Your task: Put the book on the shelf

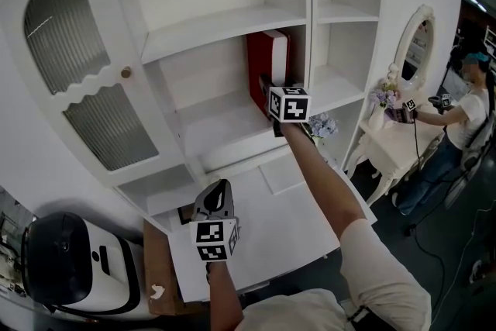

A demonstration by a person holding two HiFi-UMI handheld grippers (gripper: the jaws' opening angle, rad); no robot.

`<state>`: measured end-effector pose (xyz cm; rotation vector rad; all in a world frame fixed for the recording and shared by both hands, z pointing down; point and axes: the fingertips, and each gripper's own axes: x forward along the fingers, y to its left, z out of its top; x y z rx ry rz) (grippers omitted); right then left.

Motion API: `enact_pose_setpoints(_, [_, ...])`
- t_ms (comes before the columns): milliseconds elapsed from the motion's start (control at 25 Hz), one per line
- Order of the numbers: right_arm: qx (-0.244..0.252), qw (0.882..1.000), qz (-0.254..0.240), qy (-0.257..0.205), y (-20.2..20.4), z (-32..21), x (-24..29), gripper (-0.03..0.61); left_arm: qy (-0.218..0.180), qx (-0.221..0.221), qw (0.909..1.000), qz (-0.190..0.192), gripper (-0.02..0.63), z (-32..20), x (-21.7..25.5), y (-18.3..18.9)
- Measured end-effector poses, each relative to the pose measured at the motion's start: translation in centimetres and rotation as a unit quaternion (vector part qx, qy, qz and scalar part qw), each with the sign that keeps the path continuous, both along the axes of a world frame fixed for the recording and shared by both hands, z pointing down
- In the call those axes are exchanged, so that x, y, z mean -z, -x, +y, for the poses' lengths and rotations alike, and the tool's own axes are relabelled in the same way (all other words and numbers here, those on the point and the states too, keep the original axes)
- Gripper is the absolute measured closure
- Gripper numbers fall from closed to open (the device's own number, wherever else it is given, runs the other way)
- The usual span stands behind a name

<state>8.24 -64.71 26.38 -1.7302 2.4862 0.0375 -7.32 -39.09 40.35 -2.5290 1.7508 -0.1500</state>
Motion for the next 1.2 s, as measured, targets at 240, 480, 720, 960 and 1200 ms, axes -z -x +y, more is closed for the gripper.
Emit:
enact_pose_setpoints(240, [0.003,1.000,-0.015,0.014,0.1,-1.8,-0.1,0.324,-0.001,0.007,1.0000,0.005,0.597,-0.8,0.0,0.8])
enact_pose_setpoints(480, [0.010,0.997,-0.057,0.042,-0.1,-3.2,-0.6,0.319,-0.006,0.016,0.9998,0.013,0.597,-1.5,0.2,2.0])
enact_pose_setpoints(720, [-0.001,0.995,-0.077,0.061,-0.3,-4.6,-0.8,0.318,-0.011,0.015,0.9998,0.002,0.598,-1.8,0.5,2.0])
enact_pose_setpoints(960, [-0.001,0.995,-0.082,0.065,-0.5,-5.0,-0.9,0.319,-0.011,0.022,0.9997,-0.004,0.597,-1.7,0.4,2.8])
enact_pose_setpoints(1200, [-0.013,0.993,-0.092,0.070,-0.6,-4.9,-1.5,0.304,-0.010,0.027,0.9995,-0.012,0.597,-1.1,0.4,3.4])
